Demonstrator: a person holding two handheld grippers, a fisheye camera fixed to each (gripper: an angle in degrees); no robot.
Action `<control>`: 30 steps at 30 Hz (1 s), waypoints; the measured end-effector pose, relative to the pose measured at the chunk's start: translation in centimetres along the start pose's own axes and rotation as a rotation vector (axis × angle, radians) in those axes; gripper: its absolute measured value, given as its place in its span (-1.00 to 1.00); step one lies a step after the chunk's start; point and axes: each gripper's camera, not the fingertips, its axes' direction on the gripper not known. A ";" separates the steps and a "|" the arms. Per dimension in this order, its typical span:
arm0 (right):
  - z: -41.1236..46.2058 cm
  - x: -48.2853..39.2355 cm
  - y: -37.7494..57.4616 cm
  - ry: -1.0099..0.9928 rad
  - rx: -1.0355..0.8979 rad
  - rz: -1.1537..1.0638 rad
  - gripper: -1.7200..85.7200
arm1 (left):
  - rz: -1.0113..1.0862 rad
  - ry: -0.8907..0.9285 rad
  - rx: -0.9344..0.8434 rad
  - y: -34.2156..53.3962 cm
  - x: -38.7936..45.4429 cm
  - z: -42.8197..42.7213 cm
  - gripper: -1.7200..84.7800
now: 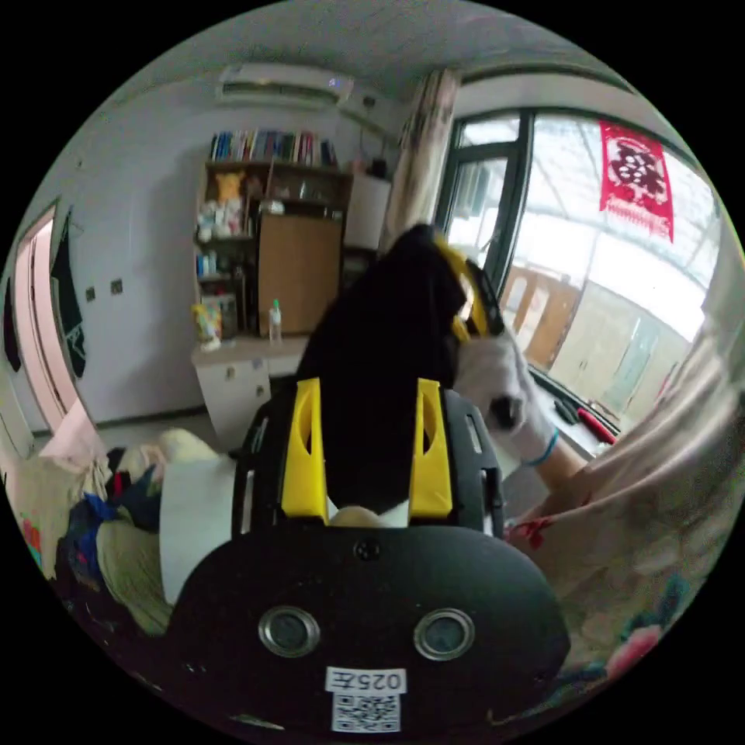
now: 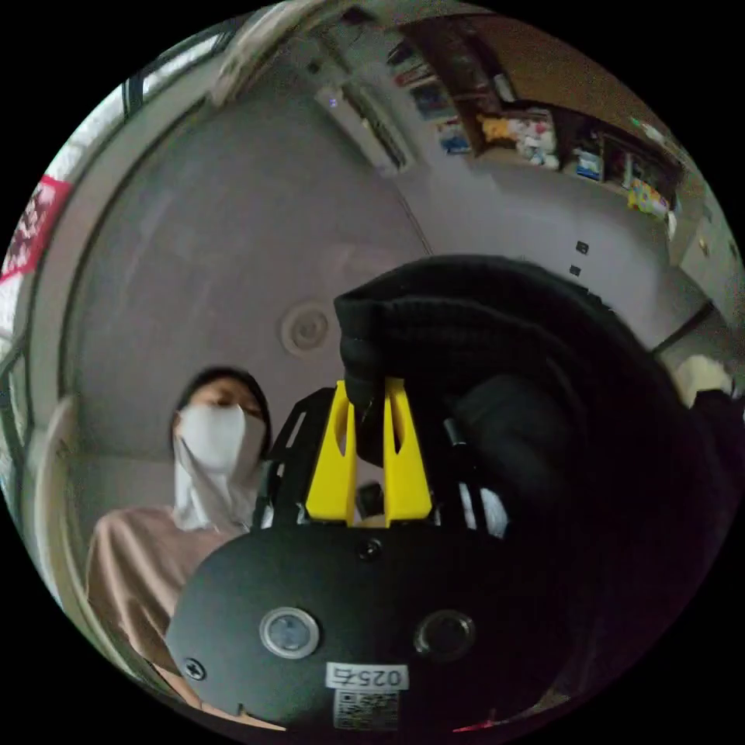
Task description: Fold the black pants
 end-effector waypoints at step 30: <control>29.0 8.1 27.0 1.206 -1.101 0.157 -0.83 | 0.165 0.201 -1.509 0.7 -4.2 52.5 -0.69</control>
